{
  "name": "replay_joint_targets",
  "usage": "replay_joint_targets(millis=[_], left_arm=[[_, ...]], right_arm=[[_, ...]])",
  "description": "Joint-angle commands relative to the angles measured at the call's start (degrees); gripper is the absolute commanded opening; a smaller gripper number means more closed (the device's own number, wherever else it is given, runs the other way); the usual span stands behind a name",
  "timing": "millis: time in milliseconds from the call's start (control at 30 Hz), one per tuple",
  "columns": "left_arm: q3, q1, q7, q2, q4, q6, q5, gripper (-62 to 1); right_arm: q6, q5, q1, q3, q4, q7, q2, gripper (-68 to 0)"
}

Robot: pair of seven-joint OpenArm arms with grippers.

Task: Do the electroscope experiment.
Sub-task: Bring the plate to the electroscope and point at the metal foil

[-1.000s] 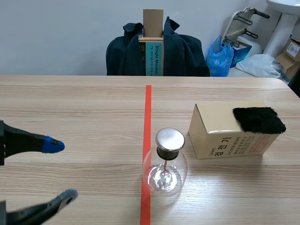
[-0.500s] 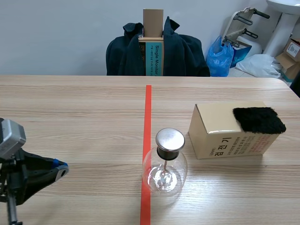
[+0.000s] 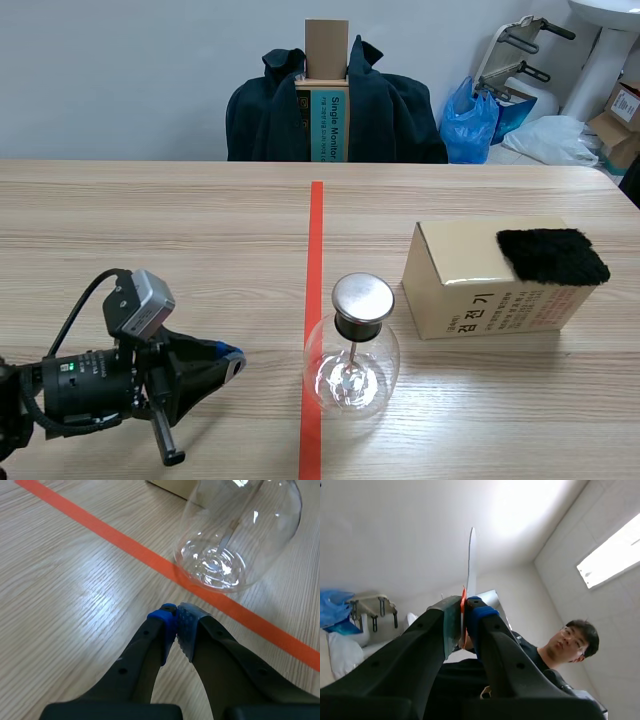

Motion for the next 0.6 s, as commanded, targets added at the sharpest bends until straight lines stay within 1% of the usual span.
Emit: replay_joint_targets(millis=[0, 133, 333, 467, 533, 567], left_arm=[[0.2, -0.6, -1.6, 0.4, 0.8, -0.3, -0.3, -58.7], [1.8, -1.5, -2.0, 1.5, 0.2, -0.3, 1.8, -58.7], [3.1, -1.7, -3.0, 2.3, 0.2, 0.0, 2.3, -58.7], [3.1, -1.7, -3.2, 3.1, 0.2, 0.2, 3.8, -58.7], [3.1, -1.7, -3.2, 3.3, 0.2, 0.4, 4.2, -58.7], [3.1, -1.7, -3.3, 3.3, 0.2, 0.4, 4.2, -58.7]], right_arm=[[-0.7, 1.2, 2.3, -1.3, 0.3, -0.6, 0.9, -66.7], [-0.7, 3.0, 6.4, -5.4, -0.1, -2.0, 0.9, -66.6], [-1.4, 2.4, 10.6, -14.7, -1.1, -6.3, 0.9, -66.7], [-3.6, -2.4, 10.9, -21.4, -3.8, -6.6, 0.9, -66.7], [-4.2, -5.1, 10.8, -24.0, -5.7, -6.7, 0.9, -66.7], [-5.1, -6.3, 10.7, -25.2, -6.8, -6.7, 0.9, -66.7]])
